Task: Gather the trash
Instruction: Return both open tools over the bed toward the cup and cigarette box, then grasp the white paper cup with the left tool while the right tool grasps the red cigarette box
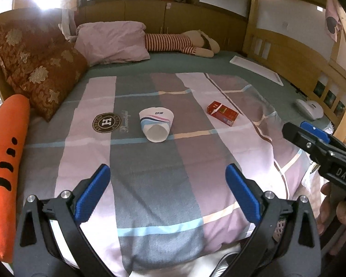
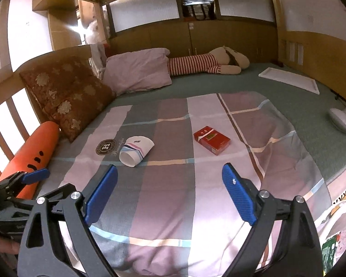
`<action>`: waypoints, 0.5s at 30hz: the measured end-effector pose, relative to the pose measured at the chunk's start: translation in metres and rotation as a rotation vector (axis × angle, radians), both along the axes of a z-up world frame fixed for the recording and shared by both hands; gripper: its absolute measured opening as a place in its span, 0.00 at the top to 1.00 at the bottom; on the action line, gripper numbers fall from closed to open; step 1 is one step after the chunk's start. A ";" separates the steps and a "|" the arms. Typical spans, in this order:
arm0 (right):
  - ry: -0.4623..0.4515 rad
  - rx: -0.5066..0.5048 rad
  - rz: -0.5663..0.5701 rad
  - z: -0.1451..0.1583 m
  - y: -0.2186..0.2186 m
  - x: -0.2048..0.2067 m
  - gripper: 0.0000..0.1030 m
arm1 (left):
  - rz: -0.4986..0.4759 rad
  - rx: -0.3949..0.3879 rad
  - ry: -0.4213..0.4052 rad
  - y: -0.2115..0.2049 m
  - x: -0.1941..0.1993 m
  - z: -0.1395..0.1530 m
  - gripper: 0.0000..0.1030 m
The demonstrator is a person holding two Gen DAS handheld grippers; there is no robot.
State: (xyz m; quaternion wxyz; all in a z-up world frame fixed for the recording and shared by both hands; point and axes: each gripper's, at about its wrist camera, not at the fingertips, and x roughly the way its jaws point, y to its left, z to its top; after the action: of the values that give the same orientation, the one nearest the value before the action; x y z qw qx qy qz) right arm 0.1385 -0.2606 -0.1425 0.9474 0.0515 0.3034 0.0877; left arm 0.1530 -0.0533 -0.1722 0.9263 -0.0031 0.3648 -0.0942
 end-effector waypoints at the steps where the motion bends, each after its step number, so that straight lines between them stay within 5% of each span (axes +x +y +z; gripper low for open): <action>1: 0.000 0.000 0.000 0.000 0.000 0.001 0.13 | 0.004 -0.004 0.004 0.001 0.001 0.000 0.04; 6: 0.008 -0.034 0.008 -0.001 -0.006 0.019 0.13 | -0.003 -0.023 0.052 -0.001 0.023 -0.005 0.03; 15: 0.198 -0.196 0.084 -0.056 -0.029 0.158 0.13 | -0.026 0.036 0.174 -0.019 0.126 -0.045 0.04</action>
State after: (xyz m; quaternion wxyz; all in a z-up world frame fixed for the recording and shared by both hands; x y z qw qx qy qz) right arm 0.2965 -0.2891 -0.1980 0.9088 -0.0455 0.4045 0.0919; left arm 0.2794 -0.0722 -0.2175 0.8896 0.0100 0.4457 -0.0992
